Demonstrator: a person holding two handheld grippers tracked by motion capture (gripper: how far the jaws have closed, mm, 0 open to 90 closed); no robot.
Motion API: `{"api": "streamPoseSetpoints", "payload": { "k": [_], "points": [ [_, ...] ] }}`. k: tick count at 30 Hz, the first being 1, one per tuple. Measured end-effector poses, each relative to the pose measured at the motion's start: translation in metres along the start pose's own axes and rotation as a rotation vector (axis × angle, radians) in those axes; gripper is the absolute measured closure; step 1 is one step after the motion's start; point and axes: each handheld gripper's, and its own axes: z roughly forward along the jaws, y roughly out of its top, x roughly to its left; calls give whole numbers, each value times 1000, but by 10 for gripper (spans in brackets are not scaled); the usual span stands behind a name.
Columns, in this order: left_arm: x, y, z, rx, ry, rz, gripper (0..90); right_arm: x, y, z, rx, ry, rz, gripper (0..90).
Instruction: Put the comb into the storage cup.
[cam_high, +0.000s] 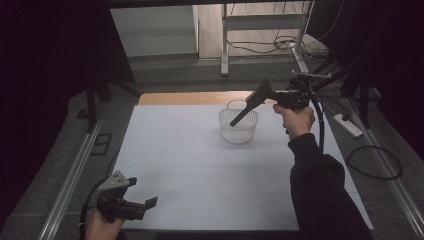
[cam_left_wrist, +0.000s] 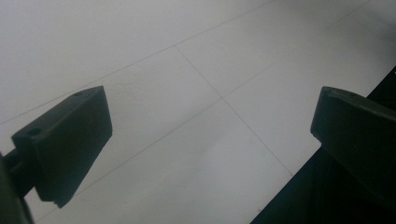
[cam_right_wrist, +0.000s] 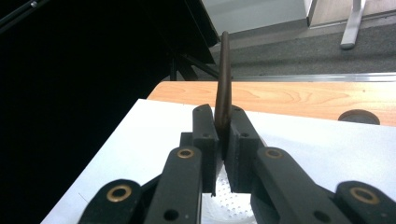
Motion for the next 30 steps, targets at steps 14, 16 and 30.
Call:
{"api": "streamPoseSetpoints", "payload": {
  "k": [14, 16, 30],
  "points": [
    [0, 0, 0, 2, 0, -2, 0, -5, -11, 12, 23, -7, 4, 839],
    [0, 0, 0, 3, 0, -1, 0, -6, -13, 13, 25, -9, 2, 838],
    [0, 0, 1, 6, 0, -1, 0, -9, -23, 26, 49, -11, 6, 838]
  ]
}}
